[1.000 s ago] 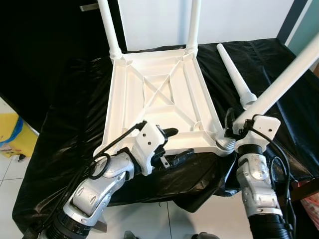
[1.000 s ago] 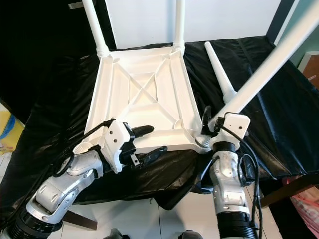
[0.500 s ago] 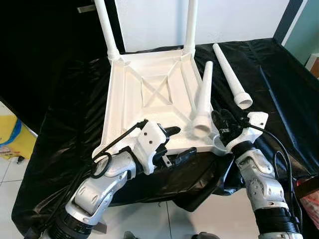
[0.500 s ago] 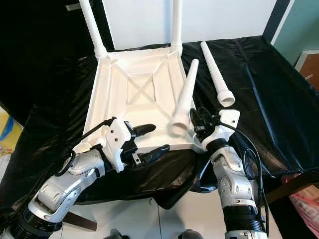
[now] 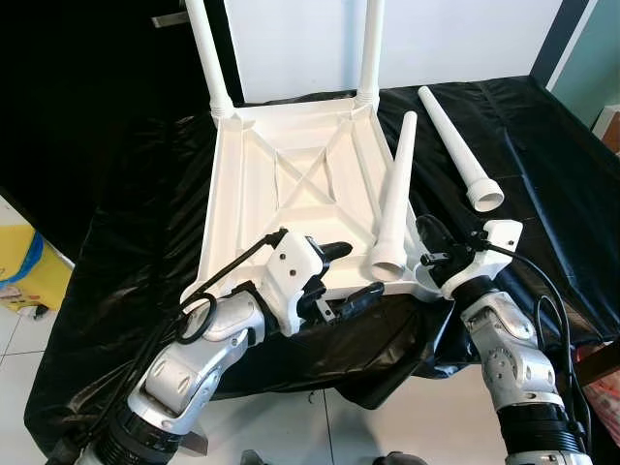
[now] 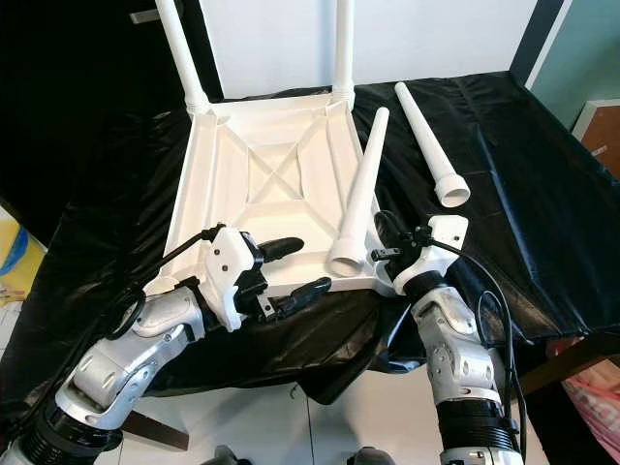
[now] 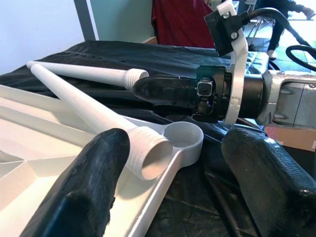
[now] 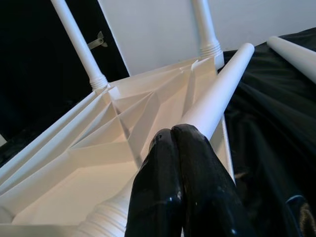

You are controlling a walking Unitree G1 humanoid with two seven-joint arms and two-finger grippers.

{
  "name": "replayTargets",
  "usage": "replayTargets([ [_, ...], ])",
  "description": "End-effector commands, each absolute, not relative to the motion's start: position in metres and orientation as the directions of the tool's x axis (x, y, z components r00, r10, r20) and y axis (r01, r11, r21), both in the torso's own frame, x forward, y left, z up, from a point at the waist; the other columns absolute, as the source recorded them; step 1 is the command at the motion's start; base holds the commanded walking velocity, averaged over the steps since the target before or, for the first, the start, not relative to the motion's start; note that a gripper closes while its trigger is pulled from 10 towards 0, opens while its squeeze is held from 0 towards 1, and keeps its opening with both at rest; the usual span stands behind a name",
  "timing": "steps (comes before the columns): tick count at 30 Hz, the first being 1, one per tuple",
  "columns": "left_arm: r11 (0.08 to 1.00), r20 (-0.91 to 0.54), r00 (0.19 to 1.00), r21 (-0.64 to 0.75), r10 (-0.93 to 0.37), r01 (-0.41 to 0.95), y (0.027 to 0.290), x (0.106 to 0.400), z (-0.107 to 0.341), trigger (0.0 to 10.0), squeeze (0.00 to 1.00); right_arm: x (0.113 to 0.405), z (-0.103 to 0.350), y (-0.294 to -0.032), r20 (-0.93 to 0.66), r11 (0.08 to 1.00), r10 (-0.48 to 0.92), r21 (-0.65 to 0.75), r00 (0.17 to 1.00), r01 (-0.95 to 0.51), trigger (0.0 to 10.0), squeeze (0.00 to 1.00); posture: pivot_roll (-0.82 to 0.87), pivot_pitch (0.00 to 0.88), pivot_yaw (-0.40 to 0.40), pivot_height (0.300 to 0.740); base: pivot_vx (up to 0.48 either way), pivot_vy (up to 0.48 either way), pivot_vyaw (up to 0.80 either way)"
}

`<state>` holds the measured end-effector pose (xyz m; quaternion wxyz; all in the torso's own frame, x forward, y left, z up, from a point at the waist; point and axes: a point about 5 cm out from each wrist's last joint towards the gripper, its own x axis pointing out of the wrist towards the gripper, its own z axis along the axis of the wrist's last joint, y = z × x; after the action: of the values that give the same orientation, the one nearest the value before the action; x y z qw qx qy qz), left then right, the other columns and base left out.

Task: Building children table

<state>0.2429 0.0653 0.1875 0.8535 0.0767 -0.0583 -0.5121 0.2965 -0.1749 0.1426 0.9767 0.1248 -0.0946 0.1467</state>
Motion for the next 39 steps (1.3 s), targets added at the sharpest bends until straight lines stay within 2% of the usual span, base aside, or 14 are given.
replayTargets([
  [1,0.381,0.01,0.387,0.196,-0.922,0.903,0.065,0.241,0.187,10.0,0.0,0.298,0.144,-0.176,0.221,0.926,0.252,0.229,0.942,-0.301,0.0,0.0,-0.11,0.061,0.051,0.74,0.0,0.0,0.0],
  [6,0.389,0.01,0.395,0.193,-0.919,0.901,0.065,0.243,0.188,10.0,0.0,0.298,0.147,-0.175,0.23,0.93,0.237,0.228,0.944,-0.289,0.2,0.0,-0.12,0.057,0.052,0.74,0.0,0.0,0.0],
  [7,0.394,0.0,0.401,0.194,-0.916,0.898,0.065,0.245,0.188,10.0,0.0,0.298,0.148,-0.174,0.223,0.936,0.227,0.219,0.948,-0.276,4.8,0.0,-0.12,0.056,0.053,0.74,0.0,0.0,0.0],
  [9,0.394,0.0,0.401,0.194,-0.916,0.898,0.065,0.245,0.188,10.0,0.0,0.298,0.148,-0.174,0.223,0.936,0.227,0.219,0.948,-0.276,4.8,0.0,-0.12,0.056,0.053,0.74,0.0,0.0,0.0],
  [10,0.396,-0.005,0.405,0.194,-0.914,0.897,0.065,0.246,0.188,10.0,0.0,0.297,0.149,-0.172,0.22,0.939,0.215,0.221,0.952,-0.263,10.0,0.53,-0.12,0.056,0.051,0.74,0.0,0.0,0.0],
  [11,0.402,0.002,0.409,0.179,-0.913,0.898,0.066,0.247,0.189,10.0,0.9,0.296,0.152,-0.167,0.222,0.939,0.208,0.227,0.953,-0.258,10.0,1.0,-0.12,0.06,0.048,0.74,0.0,0.0,0.0],
  [12,0.405,0.01,0.409,0.163,-0.913,0.9,0.066,0.247,0.19,10.0,1.0,0.294,0.154,-0.163,0.225,0.938,0.204,0.233,0.953,-0.255,10.0,1.0,-0.12,0.061,0.048,0.74,0.0,0.0,0.0],
  [21,0.401,0.061,0.396,0.113,-0.916,0.909,0.071,0.246,0.199,10.0,1.0,0.284,0.168,-0.134,0.215,0.948,0.138,0.253,0.967,-0.192,10.0,1.0,-0.12,0.081,0.044,0.74,0.0,0.0,0.0],
  [26,0.407,0.066,0.401,0.121,-0.914,0.906,0.072,0.246,0.2,10.0,1.0,0.284,0.171,-0.129,0.192,0.95,0.095,0.275,0.977,-0.146,10.0,1.0,-0.12,0.088,0.046,0.74,0.0,0.0,0.0],
  [27,0.412,0.069,0.406,0.13,-0.911,0.902,0.072,0.246,0.201,10.0,0.05,0.285,0.174,-0.127,0.184,0.952,0.077,0.279,0.98,-0.127,10.0,1.0,-0.12,0.089,0.046,0.74,0.0,0.0,0.0],
  [28,0.412,0.069,0.406,0.13,-0.911,0.902,0.072,0.246,0.201,10.0,0.05,0.285,0.174,-0.127,0.184,0.952,0.077,0.279,0.98,-0.127,10.0,1.0,-0.12,0.089,0.046,0.74,0.0,0.0,0.0],
  [29,0.414,0.072,0.408,0.139,-0.91,0.9,0.072,0.247,0.202,10.0,0.0,0.288,0.176,-0.127,0.164,0.956,0.054,0.278,0.985,-0.099,10.0,0.0,-0.12,0.089,0.047,0.74,0.0,0.0,0.0],
  [35,0.414,0.074,0.407,0.149,-0.91,0.898,0.071,0.248,0.204,10.0,0.0,0.295,0.18,-0.125,0.135,0.961,0.024,0.271,0.991,-0.06,10.0,0.0,-0.12,0.088,0.045,0.74,0.0,0.0,0.0],
  [39,0.415,0.073,0.409,0.156,-0.91,0.896,0.074,0.251,0.207,10.0,0.0,0.305,0.184,-0.113,0.073,0.969,-0.041,0.248,0.996,0.022,10.0,0.0,-0.11,0.082,0.04,0.74,0.0,0.0,0.0],
])
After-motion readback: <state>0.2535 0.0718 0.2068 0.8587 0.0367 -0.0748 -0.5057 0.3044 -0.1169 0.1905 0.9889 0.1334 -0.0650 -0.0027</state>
